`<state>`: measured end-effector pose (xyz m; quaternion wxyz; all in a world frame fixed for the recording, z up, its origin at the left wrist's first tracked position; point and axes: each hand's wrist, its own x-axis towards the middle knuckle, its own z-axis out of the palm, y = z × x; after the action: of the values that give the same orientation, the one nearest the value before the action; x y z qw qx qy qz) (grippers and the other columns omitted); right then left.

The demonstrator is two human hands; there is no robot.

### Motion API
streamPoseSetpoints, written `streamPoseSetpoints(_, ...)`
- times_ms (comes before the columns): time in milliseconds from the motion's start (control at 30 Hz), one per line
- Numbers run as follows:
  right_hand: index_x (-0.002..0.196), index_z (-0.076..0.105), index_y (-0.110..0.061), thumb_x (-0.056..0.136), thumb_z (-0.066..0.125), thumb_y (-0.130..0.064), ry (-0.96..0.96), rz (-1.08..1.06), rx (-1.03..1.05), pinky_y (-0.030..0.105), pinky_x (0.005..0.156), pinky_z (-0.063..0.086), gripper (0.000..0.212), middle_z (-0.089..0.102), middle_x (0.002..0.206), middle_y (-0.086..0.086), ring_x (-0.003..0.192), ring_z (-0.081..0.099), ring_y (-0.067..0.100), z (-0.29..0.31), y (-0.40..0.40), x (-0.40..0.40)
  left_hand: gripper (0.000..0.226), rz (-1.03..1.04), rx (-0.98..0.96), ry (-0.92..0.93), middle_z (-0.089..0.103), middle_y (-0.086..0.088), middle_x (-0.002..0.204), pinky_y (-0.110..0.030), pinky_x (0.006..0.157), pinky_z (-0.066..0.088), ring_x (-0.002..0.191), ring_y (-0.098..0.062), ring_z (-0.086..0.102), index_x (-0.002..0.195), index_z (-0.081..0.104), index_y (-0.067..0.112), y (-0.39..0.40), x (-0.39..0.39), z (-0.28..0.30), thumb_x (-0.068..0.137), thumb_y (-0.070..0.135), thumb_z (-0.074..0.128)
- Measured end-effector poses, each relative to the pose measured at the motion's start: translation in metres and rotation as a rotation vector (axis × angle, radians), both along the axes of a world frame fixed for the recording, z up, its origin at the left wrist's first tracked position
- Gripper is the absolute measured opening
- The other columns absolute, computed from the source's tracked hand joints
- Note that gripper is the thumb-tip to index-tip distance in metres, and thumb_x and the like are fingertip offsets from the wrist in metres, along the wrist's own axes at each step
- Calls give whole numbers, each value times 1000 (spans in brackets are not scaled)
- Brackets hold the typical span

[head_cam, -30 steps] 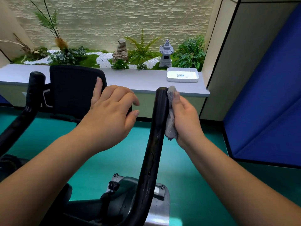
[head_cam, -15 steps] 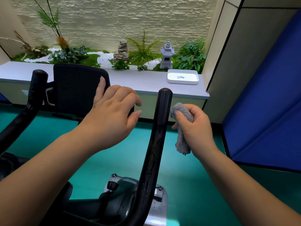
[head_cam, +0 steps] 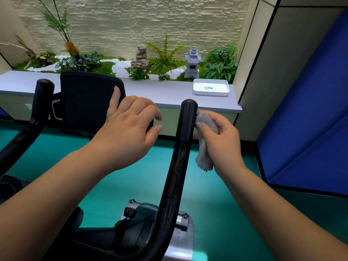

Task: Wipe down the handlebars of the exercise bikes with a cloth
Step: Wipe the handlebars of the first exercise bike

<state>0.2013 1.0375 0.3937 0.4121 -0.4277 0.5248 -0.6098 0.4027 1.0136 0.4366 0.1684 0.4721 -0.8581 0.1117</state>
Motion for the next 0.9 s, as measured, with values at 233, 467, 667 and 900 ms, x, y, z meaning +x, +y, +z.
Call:
streamPoseSetpoints(233,101,70,-17,87,65,-8,33,-1,5,17,61,52,17,70,86,-1,65,64,7,-4,12,3,36,4,-5,11,50,8,113,-39,113,-18,119,-19,37,105,54,26,1,0,-2,88,45,29)
streamPoseSetpoints(467,111,69,-21,92,61,-23,-29,6,58,31,84,55,20,72,103,-1,90,66,11,0,-13,-1,39,0,-11,8,49,8,114,-37,113,-20,120,-19,37,106,54,25,0,0,-1,87,46,27)
streamPoseSetpoints(667,112,68,-20,94,58,-20,-97,78,111,24,80,53,20,73,99,-6,87,67,5,-22,11,6,36,10,-4,22,50,8,113,-38,113,-20,119,-19,37,104,54,25,-1,-1,-2,88,45,29)
streamPoseSetpoints(900,114,68,-16,94,58,-23,-106,34,92,22,77,54,23,73,97,-5,83,67,2,0,-10,2,35,9,-7,18,50,7,113,-36,111,-22,117,-19,37,104,55,24,-2,-1,-1,89,44,29)
